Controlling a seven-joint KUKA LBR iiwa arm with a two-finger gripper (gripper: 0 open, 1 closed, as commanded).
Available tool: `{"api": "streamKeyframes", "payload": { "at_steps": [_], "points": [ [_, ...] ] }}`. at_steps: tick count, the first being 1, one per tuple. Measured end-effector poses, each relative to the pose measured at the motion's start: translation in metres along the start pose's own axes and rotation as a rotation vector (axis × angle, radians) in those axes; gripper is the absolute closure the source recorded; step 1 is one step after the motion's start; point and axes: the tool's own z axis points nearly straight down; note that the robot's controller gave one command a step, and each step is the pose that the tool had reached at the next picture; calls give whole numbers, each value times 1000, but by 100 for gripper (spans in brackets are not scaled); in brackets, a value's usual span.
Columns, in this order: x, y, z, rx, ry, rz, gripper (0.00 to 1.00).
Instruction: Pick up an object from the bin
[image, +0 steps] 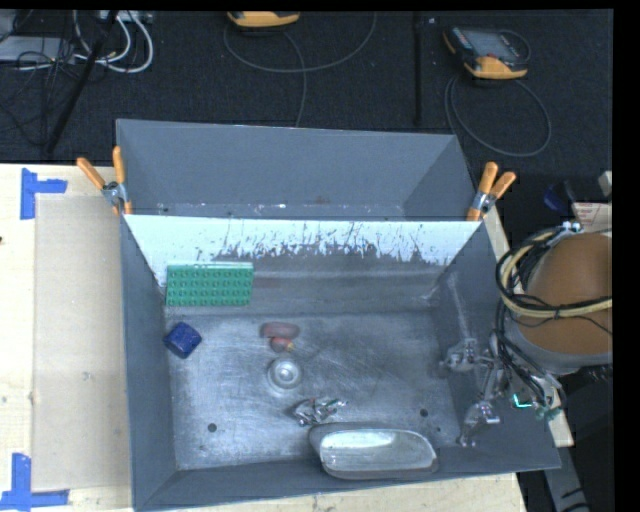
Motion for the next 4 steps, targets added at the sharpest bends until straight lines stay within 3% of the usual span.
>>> {"api": "streamKeyframes", "payload": {
  "at_steps": [1,2,3,4],
  "points": [
    [-35,75,-56,1,-15,-115,0],
    [-1,164,-3,2,-3,-364,0],
    [-19,176,55,3,-15,-69,0],
    [-13,176,56,4,10,-76,100]
  ]
}}
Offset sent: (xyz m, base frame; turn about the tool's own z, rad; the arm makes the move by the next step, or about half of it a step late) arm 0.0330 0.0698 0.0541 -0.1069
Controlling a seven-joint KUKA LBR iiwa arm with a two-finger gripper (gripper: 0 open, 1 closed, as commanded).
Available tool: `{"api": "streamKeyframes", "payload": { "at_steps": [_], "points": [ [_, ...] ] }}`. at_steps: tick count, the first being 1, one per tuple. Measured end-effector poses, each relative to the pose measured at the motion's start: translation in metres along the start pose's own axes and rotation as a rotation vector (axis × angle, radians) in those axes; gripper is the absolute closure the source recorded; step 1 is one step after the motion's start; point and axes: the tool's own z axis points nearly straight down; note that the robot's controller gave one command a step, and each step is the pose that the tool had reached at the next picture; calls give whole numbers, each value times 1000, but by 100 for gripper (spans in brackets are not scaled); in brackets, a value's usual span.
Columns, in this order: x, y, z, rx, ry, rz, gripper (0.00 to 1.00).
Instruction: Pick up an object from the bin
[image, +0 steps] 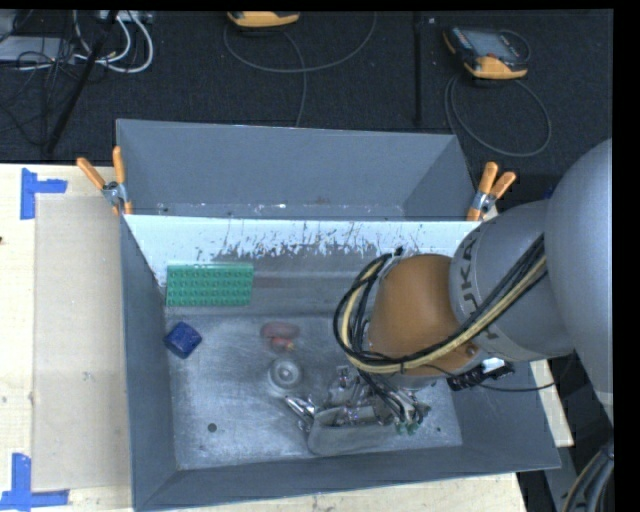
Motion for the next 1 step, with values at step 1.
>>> {"api": "streamKeyframes", "payload": {
  "at_steps": [1],
  "points": [
    [4,12,-135,-1,-24,-19,100]
  ]
}}
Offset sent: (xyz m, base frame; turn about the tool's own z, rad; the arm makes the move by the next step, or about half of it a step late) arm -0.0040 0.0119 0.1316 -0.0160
